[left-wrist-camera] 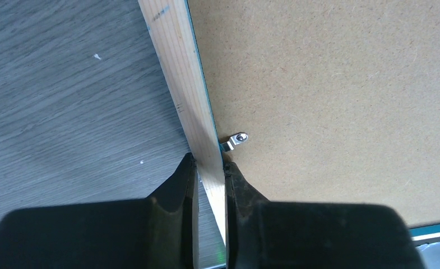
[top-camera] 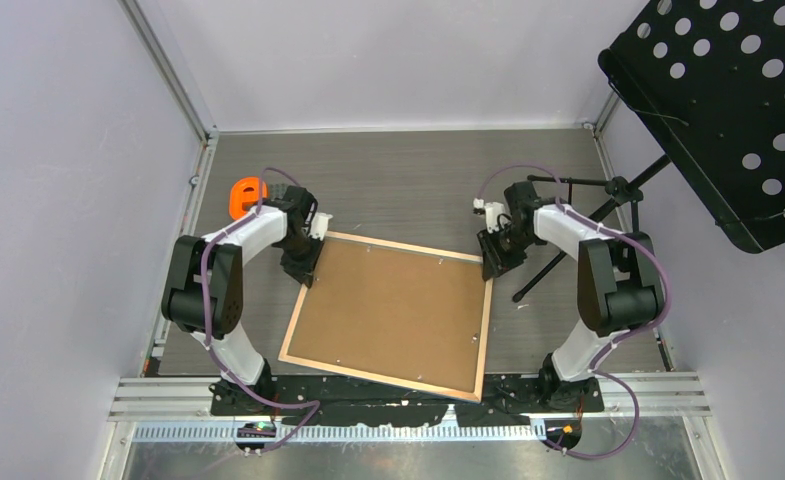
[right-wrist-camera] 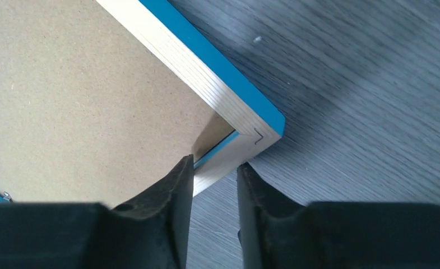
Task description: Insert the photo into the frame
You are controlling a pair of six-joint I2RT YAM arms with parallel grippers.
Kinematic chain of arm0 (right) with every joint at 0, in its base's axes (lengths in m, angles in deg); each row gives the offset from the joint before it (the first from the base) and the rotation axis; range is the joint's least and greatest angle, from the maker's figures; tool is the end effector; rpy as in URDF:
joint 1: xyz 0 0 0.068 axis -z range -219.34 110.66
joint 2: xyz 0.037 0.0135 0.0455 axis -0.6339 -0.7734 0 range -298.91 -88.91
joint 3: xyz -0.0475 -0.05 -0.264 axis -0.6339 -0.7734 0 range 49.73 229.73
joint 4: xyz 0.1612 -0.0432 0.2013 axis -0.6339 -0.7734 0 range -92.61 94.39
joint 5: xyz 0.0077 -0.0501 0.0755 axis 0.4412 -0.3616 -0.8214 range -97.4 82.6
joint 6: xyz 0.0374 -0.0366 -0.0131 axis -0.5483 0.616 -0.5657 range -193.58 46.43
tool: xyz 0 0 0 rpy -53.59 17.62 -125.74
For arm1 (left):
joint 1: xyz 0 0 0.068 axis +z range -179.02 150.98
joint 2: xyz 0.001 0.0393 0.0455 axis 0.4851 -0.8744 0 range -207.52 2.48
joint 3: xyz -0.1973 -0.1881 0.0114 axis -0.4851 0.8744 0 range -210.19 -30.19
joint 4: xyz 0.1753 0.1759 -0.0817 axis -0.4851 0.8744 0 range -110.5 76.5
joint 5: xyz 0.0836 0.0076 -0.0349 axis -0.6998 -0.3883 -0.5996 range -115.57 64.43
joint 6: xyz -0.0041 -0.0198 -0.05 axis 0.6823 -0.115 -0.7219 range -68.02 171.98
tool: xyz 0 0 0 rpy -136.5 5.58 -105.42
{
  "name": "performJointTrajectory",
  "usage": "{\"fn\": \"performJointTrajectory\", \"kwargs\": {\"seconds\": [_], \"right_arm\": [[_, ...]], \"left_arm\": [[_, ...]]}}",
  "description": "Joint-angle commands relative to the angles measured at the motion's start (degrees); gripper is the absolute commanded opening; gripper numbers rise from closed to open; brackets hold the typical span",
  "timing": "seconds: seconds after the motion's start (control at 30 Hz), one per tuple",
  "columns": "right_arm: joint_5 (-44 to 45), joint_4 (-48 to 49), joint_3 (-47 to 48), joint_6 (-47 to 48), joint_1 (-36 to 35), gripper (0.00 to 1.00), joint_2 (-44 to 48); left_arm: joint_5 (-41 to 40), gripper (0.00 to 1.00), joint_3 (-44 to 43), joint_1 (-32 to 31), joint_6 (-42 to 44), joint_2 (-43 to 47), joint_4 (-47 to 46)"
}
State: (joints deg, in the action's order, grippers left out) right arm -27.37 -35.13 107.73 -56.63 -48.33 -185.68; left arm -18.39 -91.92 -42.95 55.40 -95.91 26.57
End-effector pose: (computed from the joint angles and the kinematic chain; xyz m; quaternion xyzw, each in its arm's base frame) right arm 0.2960 0.0592 0.1637 -0.2371 0.9508 0.1651 0.1121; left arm 0.2928 -0.0772 0.1680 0.1537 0.9846 -0.0672 0.0487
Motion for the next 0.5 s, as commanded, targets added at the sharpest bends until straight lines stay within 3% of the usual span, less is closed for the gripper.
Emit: {"fn": "performJointTrajectory", "kwargs": {"seconds": [0.0, 0.2, 0.33, 0.47], "right_arm": [[2.8, 2.3, 1.5, 0.0, -0.4, 0.28, -3.0], [3.0, 2.8, 7.2, -0.7, -0.4, 0.15, -6.7], [2.3, 2.8, 12.6, -0.9, -0.5, 0.11, -10.3], [1.8, 3.0, 18.0, -1.0, -0.4, 0.1, -14.3]], "left_arm": [[1.6, 0.15, -1.7, -0.6, 3.5, 0.4, 0.6], [2.9, 0.31, -1.6, -0.6, 3.6, 0.4, 0.6], [4.2, 0.47, -1.6, -0.6, 3.6, 0.3, 0.5], [4.5, 0.55, -1.7, -0.6, 3.6, -0.1, 0.7]]}}
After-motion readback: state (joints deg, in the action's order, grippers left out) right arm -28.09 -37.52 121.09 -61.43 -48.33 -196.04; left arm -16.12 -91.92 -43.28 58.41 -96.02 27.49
